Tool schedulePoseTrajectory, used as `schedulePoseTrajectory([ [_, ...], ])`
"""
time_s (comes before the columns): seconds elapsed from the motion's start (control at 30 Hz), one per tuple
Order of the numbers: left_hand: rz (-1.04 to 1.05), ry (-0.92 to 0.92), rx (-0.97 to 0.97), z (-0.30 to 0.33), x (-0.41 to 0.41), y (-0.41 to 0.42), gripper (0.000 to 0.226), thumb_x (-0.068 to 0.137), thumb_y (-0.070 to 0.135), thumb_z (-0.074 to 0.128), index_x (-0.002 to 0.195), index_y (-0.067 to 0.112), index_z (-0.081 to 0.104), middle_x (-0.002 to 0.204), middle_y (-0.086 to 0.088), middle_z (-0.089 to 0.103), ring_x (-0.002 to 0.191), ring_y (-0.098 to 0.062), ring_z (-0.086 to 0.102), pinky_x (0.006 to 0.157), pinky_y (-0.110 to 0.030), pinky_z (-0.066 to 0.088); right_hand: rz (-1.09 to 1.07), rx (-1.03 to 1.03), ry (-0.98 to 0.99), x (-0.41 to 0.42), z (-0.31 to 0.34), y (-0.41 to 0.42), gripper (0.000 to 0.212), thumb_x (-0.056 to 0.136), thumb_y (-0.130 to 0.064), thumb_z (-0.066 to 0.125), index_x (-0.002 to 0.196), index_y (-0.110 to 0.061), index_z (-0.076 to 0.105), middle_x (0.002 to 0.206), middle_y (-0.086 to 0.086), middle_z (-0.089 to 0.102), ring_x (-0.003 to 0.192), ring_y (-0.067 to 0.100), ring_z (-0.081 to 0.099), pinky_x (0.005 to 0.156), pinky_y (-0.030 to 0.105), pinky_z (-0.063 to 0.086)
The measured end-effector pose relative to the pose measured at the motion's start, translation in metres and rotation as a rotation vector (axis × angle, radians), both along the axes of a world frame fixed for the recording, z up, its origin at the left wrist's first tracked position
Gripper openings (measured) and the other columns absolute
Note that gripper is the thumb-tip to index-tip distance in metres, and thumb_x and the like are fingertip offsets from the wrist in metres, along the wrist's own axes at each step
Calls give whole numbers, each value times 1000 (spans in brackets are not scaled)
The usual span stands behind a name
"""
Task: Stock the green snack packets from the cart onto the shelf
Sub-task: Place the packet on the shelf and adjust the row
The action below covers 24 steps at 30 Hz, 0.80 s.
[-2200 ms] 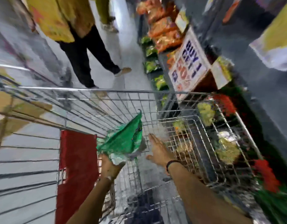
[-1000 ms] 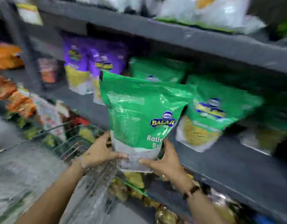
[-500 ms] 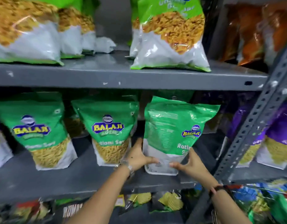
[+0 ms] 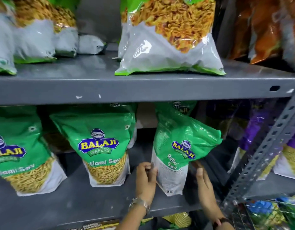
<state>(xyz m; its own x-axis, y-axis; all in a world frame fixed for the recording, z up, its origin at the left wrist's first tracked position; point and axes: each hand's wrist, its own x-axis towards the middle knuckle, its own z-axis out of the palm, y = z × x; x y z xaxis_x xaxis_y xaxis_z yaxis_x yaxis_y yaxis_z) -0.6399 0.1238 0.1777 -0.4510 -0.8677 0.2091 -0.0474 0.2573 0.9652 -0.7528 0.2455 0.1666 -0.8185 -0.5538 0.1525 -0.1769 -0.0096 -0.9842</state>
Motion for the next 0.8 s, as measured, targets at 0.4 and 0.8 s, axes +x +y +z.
schedulePoseTrajectory([
  [0.4,-286,-318,-49,8,4,-17,88,52,32,83,125,20,35,114,-2,32,114,-13,32,93,-13,25,98,81,181,7,-8,5,42,81,12,54,89,-28,63,87,-13,72,85,-6,63,75,6,48],
  [0.8,-436,-70,446,0,4,-48,46,90,4,39,134,17,30,131,-9,45,113,-20,49,101,-40,42,374,276,57,-29,10,-26,99,62,-17,82,135,-34,17,139,-14,32,127,3,32,103,22,27],
])
